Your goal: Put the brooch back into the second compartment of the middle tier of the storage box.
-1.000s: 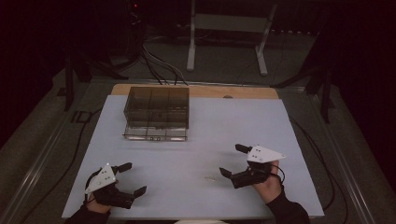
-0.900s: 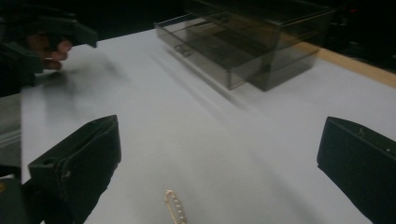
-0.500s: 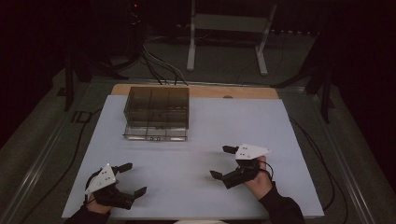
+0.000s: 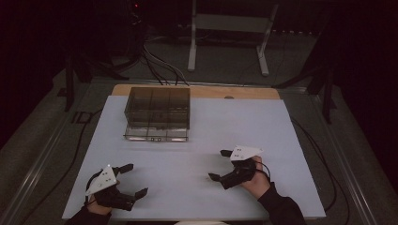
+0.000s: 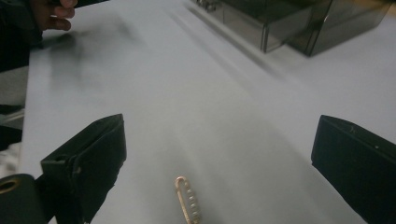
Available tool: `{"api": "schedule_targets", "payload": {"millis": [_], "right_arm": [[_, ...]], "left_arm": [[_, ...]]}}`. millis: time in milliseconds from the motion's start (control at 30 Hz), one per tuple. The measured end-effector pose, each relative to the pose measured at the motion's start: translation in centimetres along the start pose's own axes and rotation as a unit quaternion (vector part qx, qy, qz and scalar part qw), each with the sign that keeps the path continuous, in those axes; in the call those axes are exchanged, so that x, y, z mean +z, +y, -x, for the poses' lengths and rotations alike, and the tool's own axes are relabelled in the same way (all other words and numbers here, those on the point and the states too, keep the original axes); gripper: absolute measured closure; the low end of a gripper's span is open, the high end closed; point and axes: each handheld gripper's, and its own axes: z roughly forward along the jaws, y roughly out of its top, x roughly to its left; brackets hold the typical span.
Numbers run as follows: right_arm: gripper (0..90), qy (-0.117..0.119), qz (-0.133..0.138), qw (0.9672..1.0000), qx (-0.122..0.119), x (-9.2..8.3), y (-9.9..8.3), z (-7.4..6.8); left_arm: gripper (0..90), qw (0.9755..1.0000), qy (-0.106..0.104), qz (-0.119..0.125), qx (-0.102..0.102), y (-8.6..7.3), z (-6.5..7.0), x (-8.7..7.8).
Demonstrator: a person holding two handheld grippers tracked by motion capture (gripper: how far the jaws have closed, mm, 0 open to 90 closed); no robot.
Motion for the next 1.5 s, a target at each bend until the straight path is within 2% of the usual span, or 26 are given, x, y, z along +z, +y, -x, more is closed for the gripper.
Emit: {"api": "schedule_targets", "payload": {"millis": [167,200,333,533,567,800,1033,1300,1500], "right_arm": [[8.1,0.008,-0.018,0.9997,0.011,0.5,-0.4,-0.1],[12.4,0.011,-0.02,0.9997,0.012,0.5,-0.4,-0.1],[17.8,0.018,-0.032,0.9992,0.018,0.8,-0.7,0.0],[40.1,0.015,-0.065,0.9978,0.002,1.0,-1.0,0.2],[46.6,0.02,-0.069,0.9974,0.005,1.1,-1.0,0.2],[65.6,0.034,-0.104,0.9939,-0.008,1.8,-1.3,-0.1],[72.6,0.035,-0.125,0.9914,-0.017,2.4,-1.5,-0.2],[79.4,0.025,-0.146,0.9884,-0.035,2.9,-1.7,-0.4],[84.6,0.031,-0.154,0.9871,-0.031,3.0,-1.5,-0.4]], "left_arm": [[0.6,1.0,0.0,0.0,0.0,0.0,0.0,0.0],[0.6,1.0,-0.001,0.0,0.0,0.0,0.0,0.0],[0.5,1.0,-0.001,0.001,0.0,0.0,0.0,0.0],[0.5,1.0,0.0,0.0,0.0,0.0,0.0,0.0],[0.6,1.0,0.001,-0.003,0.003,0.0,0.0,0.0],[0.6,1.0,0.0,-0.003,0.003,0.0,0.1,0.0],[0.6,1.0,0.0,-0.004,0.003,0.0,0.1,0.0],[0.6,1.0,0.0,-0.005,0.001,-0.1,0.1,0.0],[0.6,1.0,0.0,-0.006,0.002,-0.1,0.1,0.0]]}}
